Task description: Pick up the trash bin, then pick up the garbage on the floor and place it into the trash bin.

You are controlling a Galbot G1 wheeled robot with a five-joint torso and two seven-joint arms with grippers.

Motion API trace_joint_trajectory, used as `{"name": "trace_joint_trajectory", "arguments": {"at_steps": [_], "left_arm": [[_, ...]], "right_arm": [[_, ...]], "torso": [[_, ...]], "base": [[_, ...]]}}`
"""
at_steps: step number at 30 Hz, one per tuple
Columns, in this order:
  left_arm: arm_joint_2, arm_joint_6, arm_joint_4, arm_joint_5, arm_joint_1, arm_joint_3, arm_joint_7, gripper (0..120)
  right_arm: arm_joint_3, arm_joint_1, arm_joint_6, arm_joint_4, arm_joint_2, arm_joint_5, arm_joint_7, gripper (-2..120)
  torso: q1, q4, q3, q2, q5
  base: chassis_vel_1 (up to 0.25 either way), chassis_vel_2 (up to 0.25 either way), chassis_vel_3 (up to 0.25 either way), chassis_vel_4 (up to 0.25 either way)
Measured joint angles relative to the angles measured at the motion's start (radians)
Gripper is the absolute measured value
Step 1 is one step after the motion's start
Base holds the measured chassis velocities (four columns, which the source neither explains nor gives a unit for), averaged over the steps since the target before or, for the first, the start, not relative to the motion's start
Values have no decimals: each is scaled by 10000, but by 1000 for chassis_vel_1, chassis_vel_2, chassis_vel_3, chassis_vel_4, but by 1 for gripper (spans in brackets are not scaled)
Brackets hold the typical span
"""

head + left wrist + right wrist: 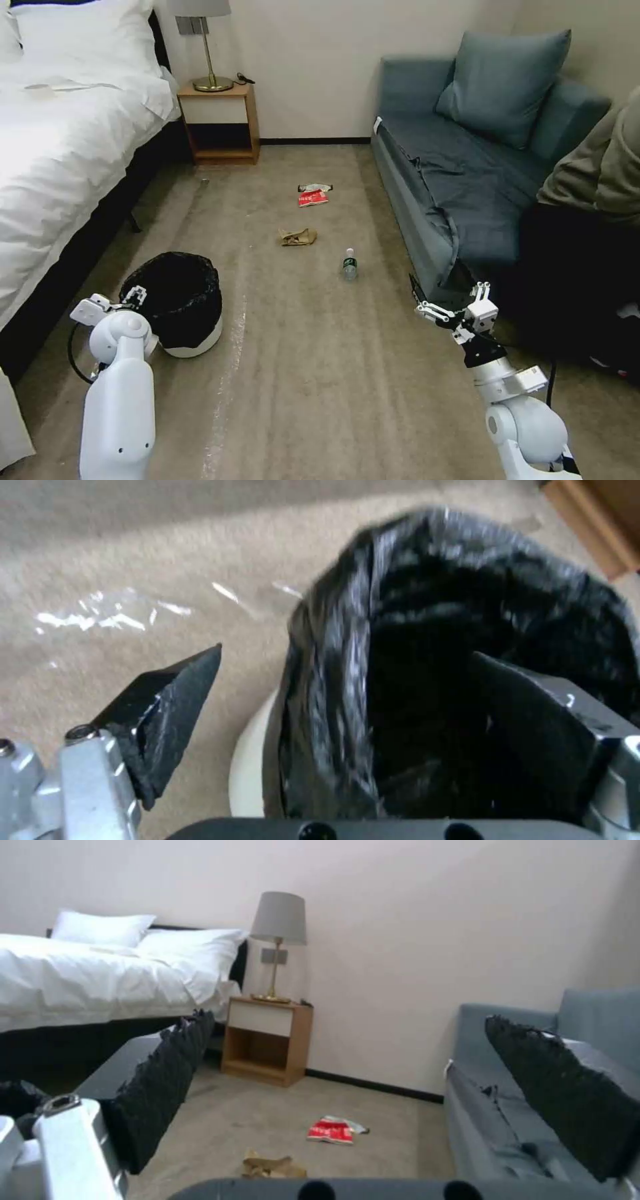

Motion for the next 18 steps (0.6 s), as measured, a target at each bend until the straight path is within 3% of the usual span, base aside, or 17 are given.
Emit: {"name": "trace_joint_trajectory", "arguments": {"at_steps": [6, 10, 18], "left_arm": [[-25, -1, 435, -49, -106, 5, 261, 94], [-32, -18, 596, 4, -113, -3, 567, 79], [-77, -58, 578, 56, -15, -20, 626, 50]], "right_arm": [[-103, -19, 86, 14, 31, 20, -59, 100], [-180, -46, 182, 6, 65, 18, -111, 100], [-206, -58, 255, -29, 79, 18, -138, 100]], "torso": [[1, 1, 0, 0, 0], [0, 1, 0, 1, 0], [0, 2, -1, 0, 2]], "base": [[0, 0, 0, 0], [0, 0, 0, 0], [0, 0, 0, 0]]}}
